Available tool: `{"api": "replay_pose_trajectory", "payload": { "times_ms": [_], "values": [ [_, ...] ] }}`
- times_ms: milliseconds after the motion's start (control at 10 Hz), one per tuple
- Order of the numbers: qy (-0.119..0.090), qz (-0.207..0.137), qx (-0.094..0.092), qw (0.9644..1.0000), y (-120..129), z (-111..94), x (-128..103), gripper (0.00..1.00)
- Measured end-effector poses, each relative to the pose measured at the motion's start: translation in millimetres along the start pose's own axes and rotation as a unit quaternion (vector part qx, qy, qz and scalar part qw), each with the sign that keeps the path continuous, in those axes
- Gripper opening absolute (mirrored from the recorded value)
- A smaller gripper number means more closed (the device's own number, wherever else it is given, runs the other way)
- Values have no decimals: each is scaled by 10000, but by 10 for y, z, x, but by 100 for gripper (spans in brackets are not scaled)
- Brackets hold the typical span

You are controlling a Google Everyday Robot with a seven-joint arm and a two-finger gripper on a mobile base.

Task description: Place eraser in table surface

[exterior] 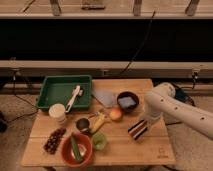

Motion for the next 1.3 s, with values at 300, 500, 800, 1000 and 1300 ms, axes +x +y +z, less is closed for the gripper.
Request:
{"api": "replay_pose_trajectory", "payload": {
  "times_ms": [300,500,800,1000,1300],
  "values": [
    [-23,200,-67,9998,9,140,34,44],
    [-35,398,-90,9992,37,175,70,67],
    [-53,457,-59,9989,50,131,79,80],
    [76,560,-1,9984,30,45,111,80],
    [279,776,78,9966,-54,-138,204,80]
  ]
}}
